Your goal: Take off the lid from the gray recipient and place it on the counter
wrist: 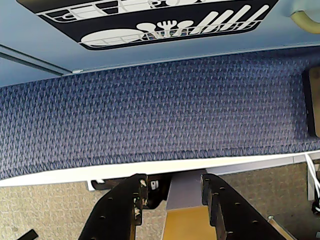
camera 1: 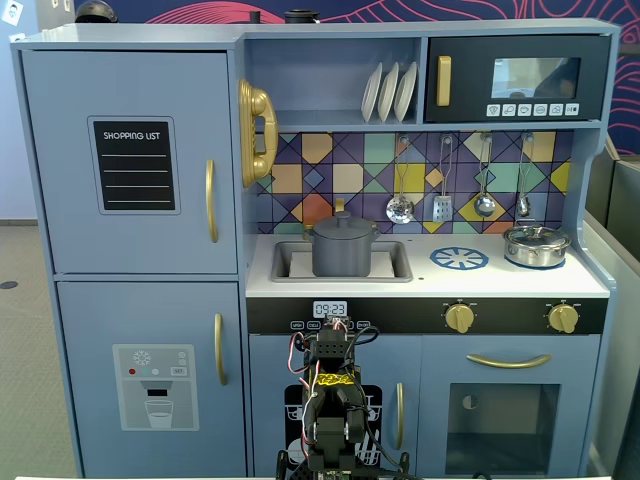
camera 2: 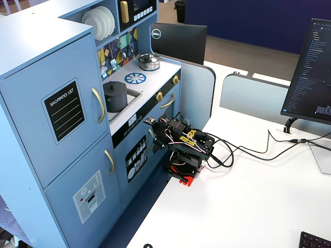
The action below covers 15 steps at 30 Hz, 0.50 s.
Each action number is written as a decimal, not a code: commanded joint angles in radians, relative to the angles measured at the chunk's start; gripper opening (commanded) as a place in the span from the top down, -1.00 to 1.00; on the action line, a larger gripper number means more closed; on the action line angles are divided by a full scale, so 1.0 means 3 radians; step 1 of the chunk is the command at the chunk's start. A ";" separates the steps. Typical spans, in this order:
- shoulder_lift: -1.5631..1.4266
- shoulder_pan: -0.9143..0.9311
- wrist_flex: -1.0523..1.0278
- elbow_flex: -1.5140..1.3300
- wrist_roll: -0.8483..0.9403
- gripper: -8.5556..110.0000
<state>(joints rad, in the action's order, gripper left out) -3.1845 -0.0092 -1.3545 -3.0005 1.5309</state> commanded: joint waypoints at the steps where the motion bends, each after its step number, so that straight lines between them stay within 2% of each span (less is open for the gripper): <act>1: 0.0020 0.0087 -0.0588 -0.0005 0.0010 0.86; 4: 0.0020 0.0056 -0.0578 -0.0005 -0.0118 0.86; 12: 0.0020 0.0399 -0.0583 -0.0005 0.0031 0.78; 15: 0.0020 0.0409 -0.0588 -0.0005 0.0000 0.86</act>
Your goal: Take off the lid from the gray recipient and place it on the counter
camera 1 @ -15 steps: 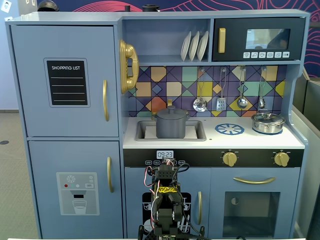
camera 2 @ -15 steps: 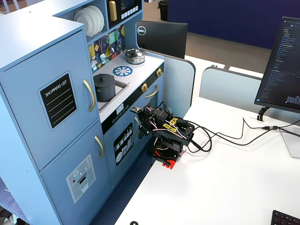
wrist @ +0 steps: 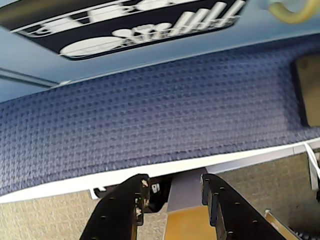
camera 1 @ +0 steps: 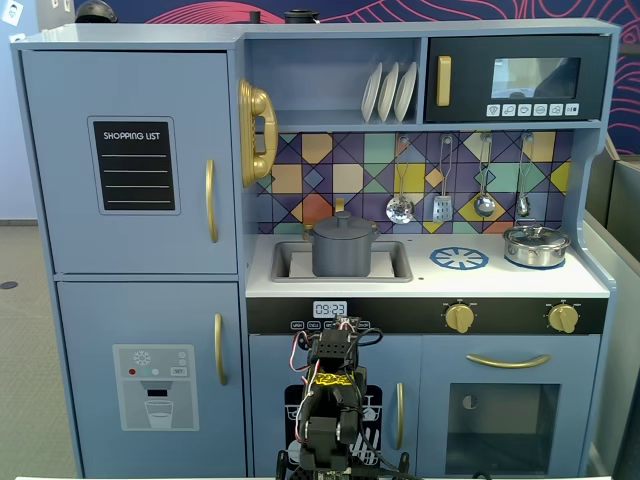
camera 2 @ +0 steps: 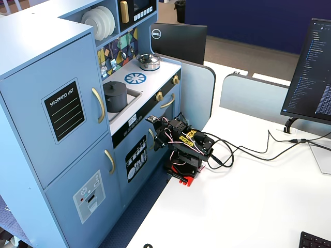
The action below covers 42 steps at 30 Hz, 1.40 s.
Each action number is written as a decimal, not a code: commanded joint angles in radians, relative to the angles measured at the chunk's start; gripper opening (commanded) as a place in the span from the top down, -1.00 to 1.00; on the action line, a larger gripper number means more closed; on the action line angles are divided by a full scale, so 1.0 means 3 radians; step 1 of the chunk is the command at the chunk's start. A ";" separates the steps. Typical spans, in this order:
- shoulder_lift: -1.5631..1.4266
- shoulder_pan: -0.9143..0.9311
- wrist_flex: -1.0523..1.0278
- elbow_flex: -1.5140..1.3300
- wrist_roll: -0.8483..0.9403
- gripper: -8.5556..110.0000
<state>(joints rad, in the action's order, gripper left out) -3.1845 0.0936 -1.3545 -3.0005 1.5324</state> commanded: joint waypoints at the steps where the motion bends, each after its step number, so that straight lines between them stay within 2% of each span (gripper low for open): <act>1: 0.0020 0.0051 -0.0573 0.0000 0.0005 0.86; 5: 0.0046 0.0000 -0.0240 0.0348 -0.0005 0.86; 14: 0.0639 -0.0015 0.0987 0.2040 0.0077 0.85; 22: 0.0721 -0.0184 0.2311 0.2383 0.0194 0.83; 36: 0.1324 -0.0184 0.2792 0.2746 0.0332 0.71; 42: 0.1764 -0.0174 0.3293 0.2787 0.0297 0.65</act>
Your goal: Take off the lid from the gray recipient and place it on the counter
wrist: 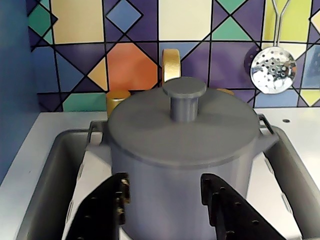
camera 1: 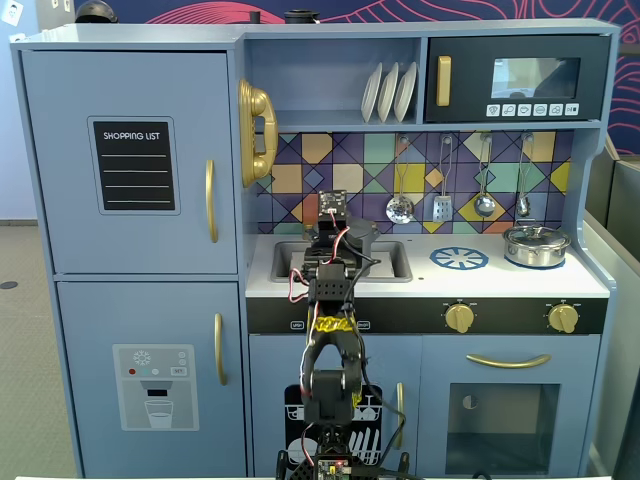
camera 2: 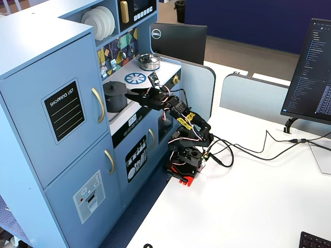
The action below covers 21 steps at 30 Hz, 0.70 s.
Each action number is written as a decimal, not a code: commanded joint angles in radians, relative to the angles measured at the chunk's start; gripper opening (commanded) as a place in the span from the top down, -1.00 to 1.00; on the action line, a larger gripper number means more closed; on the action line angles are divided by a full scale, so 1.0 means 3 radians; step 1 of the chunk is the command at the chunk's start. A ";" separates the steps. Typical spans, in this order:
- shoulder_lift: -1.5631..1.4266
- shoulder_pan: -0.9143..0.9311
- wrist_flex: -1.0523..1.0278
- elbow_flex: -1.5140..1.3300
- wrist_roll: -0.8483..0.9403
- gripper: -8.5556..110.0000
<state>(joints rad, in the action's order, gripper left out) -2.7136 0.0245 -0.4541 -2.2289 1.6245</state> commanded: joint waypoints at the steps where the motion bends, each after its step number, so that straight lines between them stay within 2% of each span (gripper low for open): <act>1: 0.0276 0.0061 0.0363 0.0240 0.0000 0.65; 8: 0.0823 0.0066 0.0849 0.0430 0.0046 0.65; 21: 0.1641 0.0159 0.1324 0.0777 0.0061 0.67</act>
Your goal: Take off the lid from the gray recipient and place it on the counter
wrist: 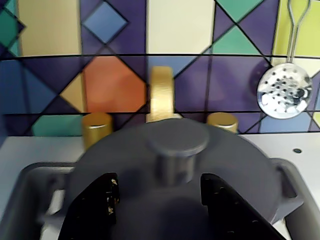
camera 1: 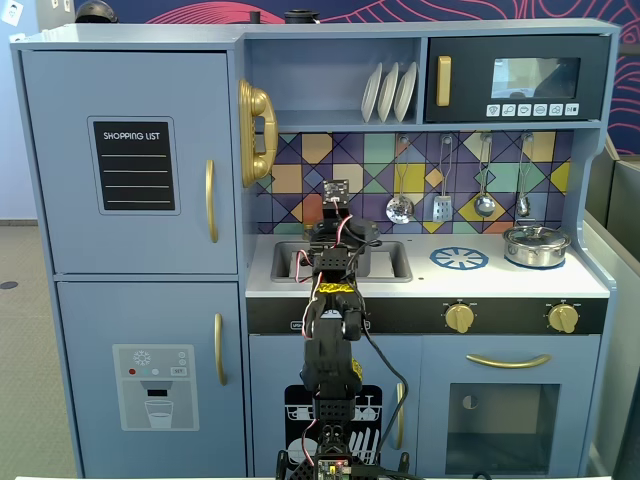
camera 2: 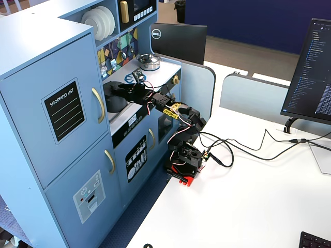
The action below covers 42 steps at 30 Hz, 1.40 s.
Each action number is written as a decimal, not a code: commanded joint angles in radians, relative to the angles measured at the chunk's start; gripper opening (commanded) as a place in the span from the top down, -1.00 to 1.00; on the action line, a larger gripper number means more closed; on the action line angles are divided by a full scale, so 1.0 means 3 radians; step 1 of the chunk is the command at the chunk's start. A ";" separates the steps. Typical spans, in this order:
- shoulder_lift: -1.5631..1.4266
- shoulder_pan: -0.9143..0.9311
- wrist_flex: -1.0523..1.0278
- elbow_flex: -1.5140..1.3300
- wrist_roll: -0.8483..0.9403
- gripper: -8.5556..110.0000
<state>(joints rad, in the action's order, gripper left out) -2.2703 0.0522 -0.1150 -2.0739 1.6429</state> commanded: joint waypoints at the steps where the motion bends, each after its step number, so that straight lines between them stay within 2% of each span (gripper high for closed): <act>1: 0.0230 0.0087 0.0225 0.0297 -0.0015 0.67; 12: 0.0654 0.0072 0.0455 0.0511 -0.0077 0.69; 17: 0.0706 0.0010 0.0516 0.0511 -0.0061 0.86; 25: 0.0568 -0.0015 0.0573 0.0736 -0.0036 0.86; 31: 0.0235 0.0066 0.0169 0.1002 -0.0026 0.86; 34: 0.0087 0.0245 0.0031 0.1064 -0.0046 0.86; 42: 0.0077 0.1355 -0.0143 0.1002 -0.0435 0.86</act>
<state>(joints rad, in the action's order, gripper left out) -2.2089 0.3574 -0.1534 -1.8178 1.5570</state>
